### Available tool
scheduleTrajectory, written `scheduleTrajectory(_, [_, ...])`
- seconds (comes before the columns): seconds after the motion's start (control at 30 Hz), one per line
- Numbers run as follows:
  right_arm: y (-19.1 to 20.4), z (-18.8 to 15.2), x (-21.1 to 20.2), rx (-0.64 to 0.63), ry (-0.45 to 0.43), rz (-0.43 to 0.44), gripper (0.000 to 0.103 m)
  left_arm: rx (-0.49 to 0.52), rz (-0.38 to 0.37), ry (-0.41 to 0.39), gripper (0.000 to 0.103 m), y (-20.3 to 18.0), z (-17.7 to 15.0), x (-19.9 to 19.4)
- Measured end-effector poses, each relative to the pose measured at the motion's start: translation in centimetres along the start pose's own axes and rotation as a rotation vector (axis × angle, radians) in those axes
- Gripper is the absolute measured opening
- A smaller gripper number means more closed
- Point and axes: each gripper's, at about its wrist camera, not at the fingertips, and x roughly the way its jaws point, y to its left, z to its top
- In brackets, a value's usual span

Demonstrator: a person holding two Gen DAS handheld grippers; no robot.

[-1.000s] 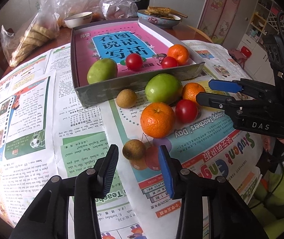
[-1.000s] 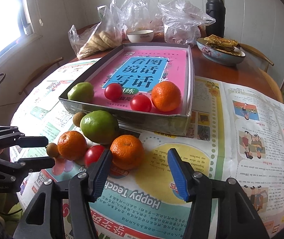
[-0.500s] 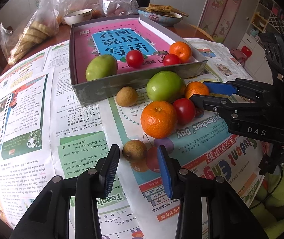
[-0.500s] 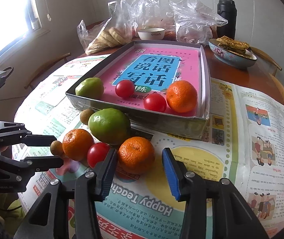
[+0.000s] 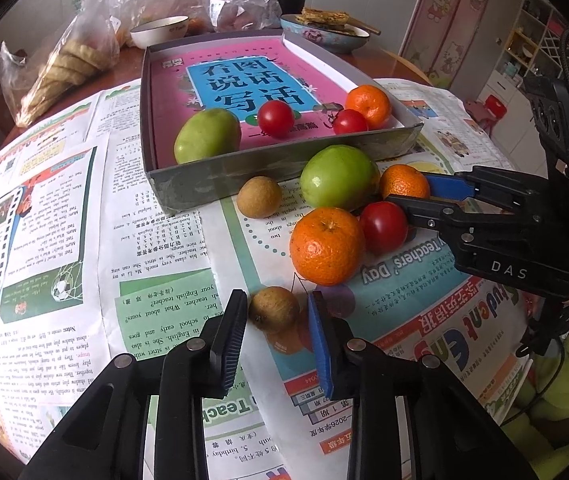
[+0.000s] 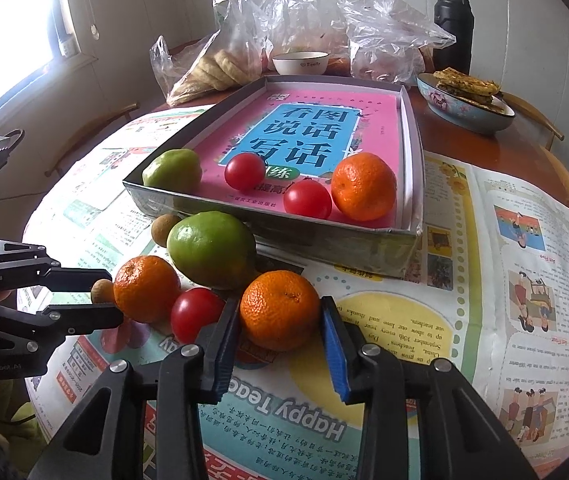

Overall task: Organize fruits
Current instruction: 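Grasp the brown kiwi with the left tool while the right tool grasps the mandarin orange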

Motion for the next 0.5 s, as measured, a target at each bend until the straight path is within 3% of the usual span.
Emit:
scheduleTrajectory(0.13, [-0.2,0.03,-0.09,0.007,-0.003,-0.01,0.039,0.007,0.004,-0.002,0.026,-0.06,0.03,0.02])
scheduleTrajectory(0.5, [-0.33,0.06,-0.22,0.015,-0.011,-0.017,0.039,-0.015,0.006,-0.011,0.026,0.53,0.16,-0.27])
